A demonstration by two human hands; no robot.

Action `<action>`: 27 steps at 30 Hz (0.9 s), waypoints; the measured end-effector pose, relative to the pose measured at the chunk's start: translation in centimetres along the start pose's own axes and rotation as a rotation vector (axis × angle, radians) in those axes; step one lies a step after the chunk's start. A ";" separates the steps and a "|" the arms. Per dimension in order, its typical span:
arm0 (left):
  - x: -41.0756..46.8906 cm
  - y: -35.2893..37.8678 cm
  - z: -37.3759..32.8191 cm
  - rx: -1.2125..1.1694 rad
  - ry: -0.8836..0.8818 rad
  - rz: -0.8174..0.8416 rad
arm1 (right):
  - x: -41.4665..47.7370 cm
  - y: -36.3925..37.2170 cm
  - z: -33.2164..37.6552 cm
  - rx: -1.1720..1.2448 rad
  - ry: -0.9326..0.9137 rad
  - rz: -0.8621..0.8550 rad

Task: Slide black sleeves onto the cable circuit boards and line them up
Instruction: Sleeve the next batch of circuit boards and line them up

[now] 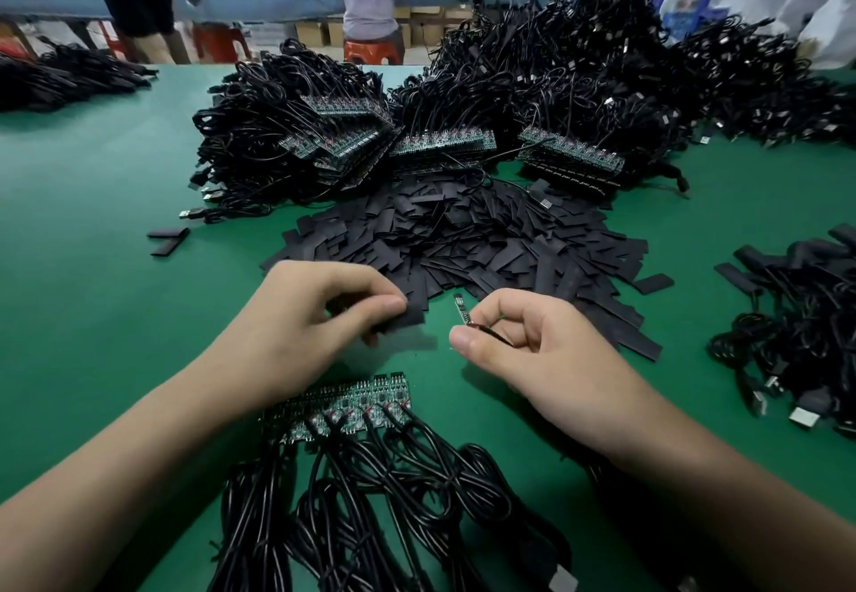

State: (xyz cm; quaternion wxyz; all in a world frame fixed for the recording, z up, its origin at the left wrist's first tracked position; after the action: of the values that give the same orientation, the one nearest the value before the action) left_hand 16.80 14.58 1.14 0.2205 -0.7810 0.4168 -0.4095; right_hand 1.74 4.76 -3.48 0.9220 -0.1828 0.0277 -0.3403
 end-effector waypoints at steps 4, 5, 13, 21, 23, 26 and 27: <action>-1.0 2.4 -1.2 -0.347 -0.079 0.122 | -0.3 0.3 0.2 0.048 -0.012 0.025; -1.1 2.7 -1.3 -0.418 -0.108 0.125 | -0.4 0.4 0.2 0.064 -0.002 0.039; -1.5 2.1 -2.6 -0.322 -0.011 0.044 | -0.3 0.8 -0.5 0.127 0.061 0.084; -1.3 0.3 -4.5 -0.094 0.151 -0.064 | -0.3 0.6 -0.5 0.140 0.046 0.062; -1.3 0.0 -3.7 -0.127 0.081 -0.095 | -0.2 0.3 -0.5 0.125 0.059 0.055; -1.3 -0.6 -2.5 -0.186 -0.013 -0.134 | 0.1 0.2 -1.2 0.345 0.181 0.059; -1.3 -0.6 -2.2 -0.204 -0.033 -0.132 | 0.1 0.3 -1.2 0.400 0.197 0.069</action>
State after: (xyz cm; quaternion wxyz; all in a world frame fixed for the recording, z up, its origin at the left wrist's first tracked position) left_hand 14.83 15.96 2.24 0.1195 -0.8319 0.4000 -0.3657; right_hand 1.75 4.49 -4.71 0.9438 0.0390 0.0559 -0.3234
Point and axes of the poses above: each hand's wrist, its own x-axis towards the middle knuckle, its own y-axis out of the palm, z = x × y, the point moved 10 cm from there along x, towards the middle knuckle, and after that the axes turned 6 degrees about -z, right-handed, at the moved point
